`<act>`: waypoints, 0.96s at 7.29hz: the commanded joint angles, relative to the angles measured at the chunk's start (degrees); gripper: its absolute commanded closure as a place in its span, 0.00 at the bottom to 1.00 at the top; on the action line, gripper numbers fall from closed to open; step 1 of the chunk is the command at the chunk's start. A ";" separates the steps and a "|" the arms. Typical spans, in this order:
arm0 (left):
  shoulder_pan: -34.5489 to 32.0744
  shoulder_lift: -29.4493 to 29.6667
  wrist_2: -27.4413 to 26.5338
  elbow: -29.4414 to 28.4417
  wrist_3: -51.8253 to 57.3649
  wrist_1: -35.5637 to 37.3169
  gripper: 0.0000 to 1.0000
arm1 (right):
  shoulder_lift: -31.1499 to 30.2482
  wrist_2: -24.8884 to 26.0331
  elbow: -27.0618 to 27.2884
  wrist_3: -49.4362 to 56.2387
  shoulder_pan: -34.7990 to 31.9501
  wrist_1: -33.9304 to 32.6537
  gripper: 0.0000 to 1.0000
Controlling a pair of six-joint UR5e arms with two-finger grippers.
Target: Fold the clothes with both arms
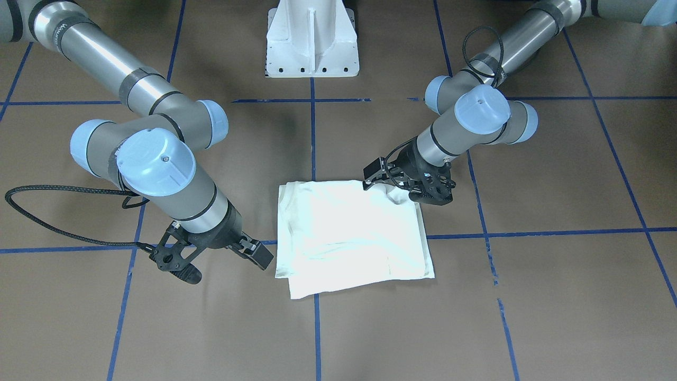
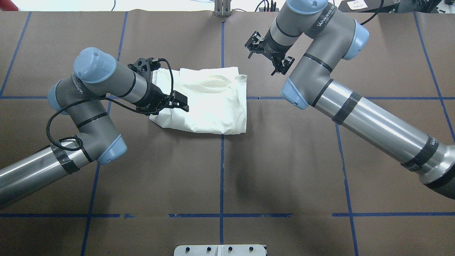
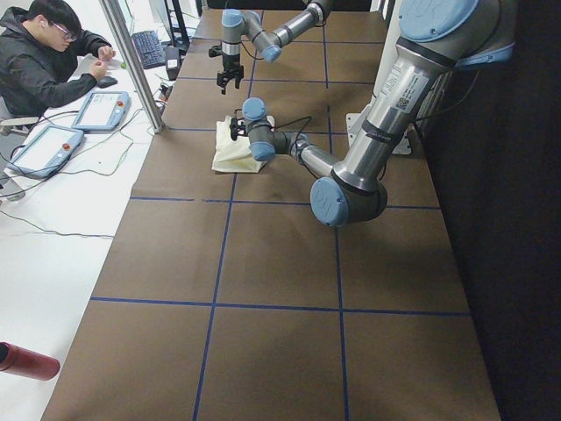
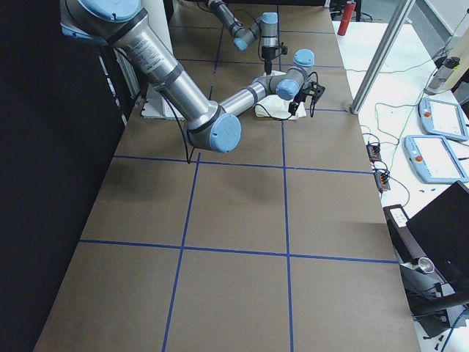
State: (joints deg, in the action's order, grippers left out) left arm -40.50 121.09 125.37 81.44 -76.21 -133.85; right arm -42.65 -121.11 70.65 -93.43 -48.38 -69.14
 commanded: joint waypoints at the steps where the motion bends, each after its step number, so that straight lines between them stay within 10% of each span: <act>1: 0.85 -1.29 0.05 0.82 0.00 0.08 0.00 | -0.07 0.00 0.80 -0.09 -0.13 -0.12 0.00; 7: 8.14 -9.35 -0.65 12.65 -3.16 0.08 0.00 | -1.56 -0.09 2.64 0.00 -0.48 -0.03 0.00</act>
State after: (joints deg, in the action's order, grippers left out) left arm -34.35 115.43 125.00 89.64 -78.87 -133.77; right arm -43.73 -121.19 72.74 -93.50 -48.83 -69.18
